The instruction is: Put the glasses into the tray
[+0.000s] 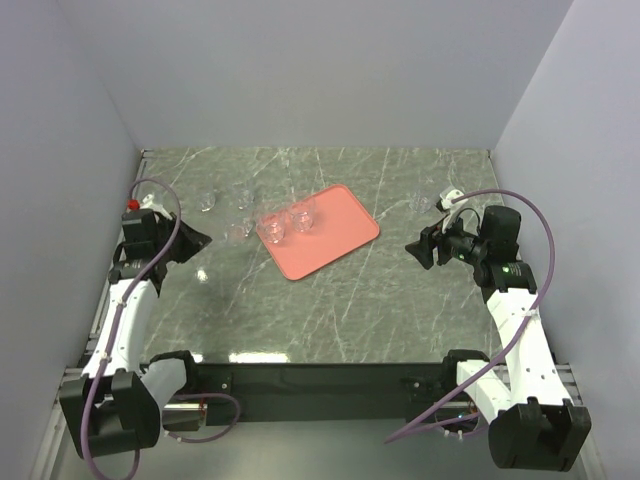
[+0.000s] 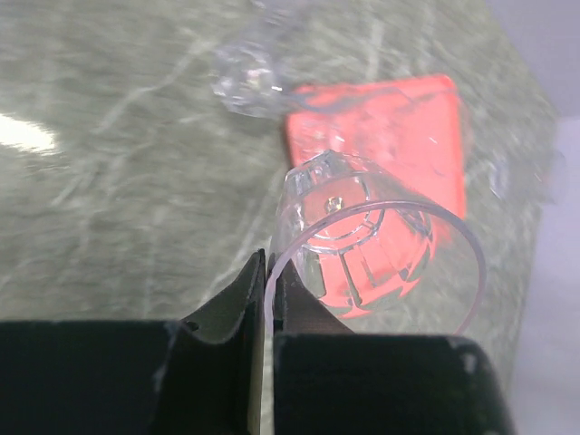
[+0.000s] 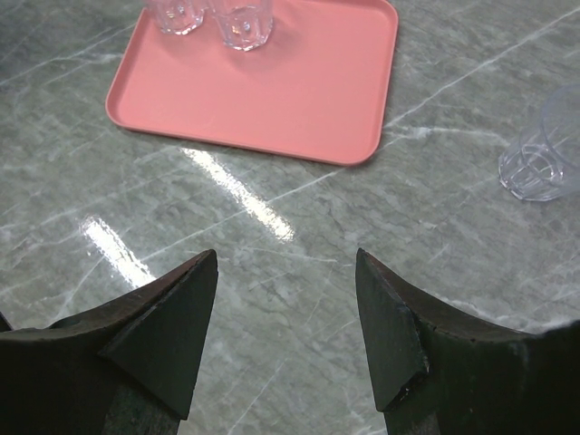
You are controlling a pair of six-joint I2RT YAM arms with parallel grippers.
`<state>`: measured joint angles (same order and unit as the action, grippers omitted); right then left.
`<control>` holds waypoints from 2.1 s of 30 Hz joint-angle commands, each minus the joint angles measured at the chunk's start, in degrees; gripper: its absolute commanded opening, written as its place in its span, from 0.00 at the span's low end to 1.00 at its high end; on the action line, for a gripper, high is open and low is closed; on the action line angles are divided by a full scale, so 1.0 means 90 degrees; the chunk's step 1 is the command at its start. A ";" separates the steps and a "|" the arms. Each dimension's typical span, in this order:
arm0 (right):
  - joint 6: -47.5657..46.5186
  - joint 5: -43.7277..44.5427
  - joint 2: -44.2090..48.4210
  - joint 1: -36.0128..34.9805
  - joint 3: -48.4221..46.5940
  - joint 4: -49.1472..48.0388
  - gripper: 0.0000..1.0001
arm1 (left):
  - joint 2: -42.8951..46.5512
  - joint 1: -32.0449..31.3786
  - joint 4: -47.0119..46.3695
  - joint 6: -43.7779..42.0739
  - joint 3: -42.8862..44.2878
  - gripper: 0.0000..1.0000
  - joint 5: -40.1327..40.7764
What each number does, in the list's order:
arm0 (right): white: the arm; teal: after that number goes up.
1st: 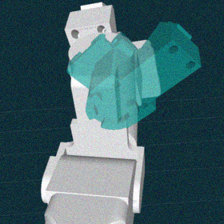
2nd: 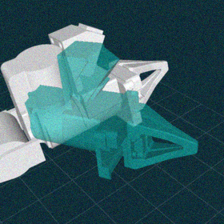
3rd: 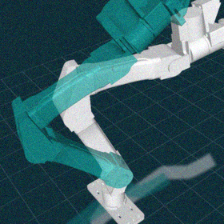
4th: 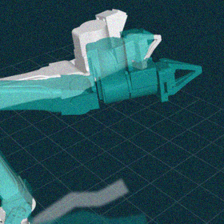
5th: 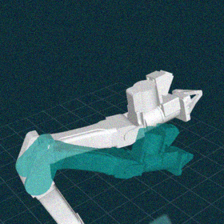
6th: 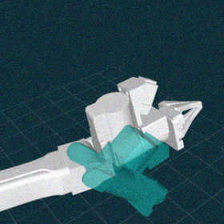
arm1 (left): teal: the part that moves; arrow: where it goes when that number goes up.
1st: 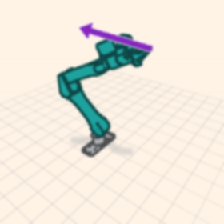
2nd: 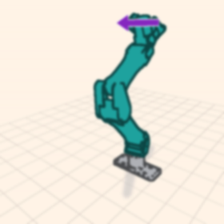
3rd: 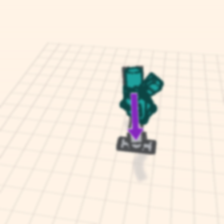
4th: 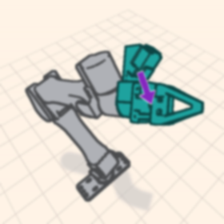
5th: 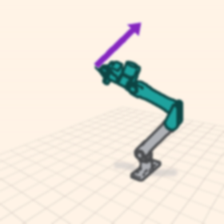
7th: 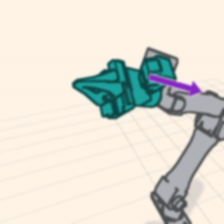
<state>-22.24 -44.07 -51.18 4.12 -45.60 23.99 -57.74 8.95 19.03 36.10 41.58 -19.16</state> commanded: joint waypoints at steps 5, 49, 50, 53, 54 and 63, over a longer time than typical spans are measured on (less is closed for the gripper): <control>-0.0078 -0.0093 0.0139 0.0060 0.0038 -0.0185 0.69 | 0.0331 -0.0582 -0.0727 -0.0349 0.0028 0.01 -0.1046; -0.0068 -0.0249 0.0218 0.0138 0.0057 -0.0175 0.69 | -0.6875 -0.4871 0.1401 -0.2204 0.7742 0.01 0.2626; -0.0068 -0.0269 0.0218 0.0138 0.0057 -0.0175 0.69 | -0.6963 -0.4862 0.1460 -0.2214 0.7849 0.01 0.2781; -0.0058 -0.0298 0.0208 0.0138 0.0057 -0.0175 0.69 | -0.7324 -0.4871 0.1557 -0.2282 0.8269 0.01 0.2948; -0.0058 -0.0279 0.0218 0.0138 0.0067 -0.0175 0.69 | -0.7490 -0.4862 0.1577 -0.2302 0.8483 0.02 0.3036; -0.0078 -0.0259 0.0227 0.0138 0.0067 -0.0185 0.69 | -0.8086 -0.4862 0.1567 -0.2419 0.9129 0.09 0.3554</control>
<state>-22.41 -45.74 -50.28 4.93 -45.30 23.97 -130.15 -34.70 34.68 15.62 119.83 9.91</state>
